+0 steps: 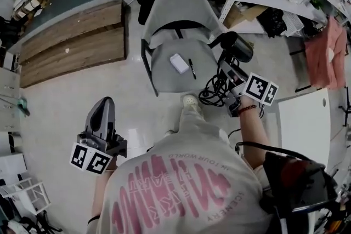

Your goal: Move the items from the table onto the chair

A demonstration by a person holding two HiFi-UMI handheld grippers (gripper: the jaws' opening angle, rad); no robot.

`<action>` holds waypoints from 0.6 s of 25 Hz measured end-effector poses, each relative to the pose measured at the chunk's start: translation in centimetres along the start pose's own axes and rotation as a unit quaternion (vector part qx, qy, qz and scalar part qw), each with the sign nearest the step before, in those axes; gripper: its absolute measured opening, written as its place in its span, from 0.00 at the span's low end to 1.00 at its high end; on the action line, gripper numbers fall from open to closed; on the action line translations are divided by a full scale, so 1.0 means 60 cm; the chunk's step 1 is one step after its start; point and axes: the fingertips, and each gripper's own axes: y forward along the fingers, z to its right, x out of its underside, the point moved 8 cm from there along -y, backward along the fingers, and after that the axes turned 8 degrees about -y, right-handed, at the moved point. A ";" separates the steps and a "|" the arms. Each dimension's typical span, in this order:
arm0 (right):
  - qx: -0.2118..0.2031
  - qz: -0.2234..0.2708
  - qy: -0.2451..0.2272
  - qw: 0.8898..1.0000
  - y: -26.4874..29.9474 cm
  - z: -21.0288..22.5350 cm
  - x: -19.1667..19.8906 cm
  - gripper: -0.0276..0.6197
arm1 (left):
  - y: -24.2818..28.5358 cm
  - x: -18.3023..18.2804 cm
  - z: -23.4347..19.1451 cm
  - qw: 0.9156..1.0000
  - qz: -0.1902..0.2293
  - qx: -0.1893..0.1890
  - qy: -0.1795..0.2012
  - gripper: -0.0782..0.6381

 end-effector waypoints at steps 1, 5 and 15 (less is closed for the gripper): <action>0.000 -0.006 0.003 1.000 0.014 0.007 -0.001 0.38 | 0.000 -0.001 -0.005 1.000 0.000 -0.006 0.001 0.12; 0.005 -0.036 0.015 0.999 0.076 0.051 -0.010 0.38 | 0.018 -0.010 -0.026 0.999 0.010 -0.041 -0.001 0.12; 0.004 -0.137 -0.004 0.991 0.245 0.172 -0.034 0.38 | 0.179 -0.025 -0.048 0.996 0.006 -0.092 0.002 0.12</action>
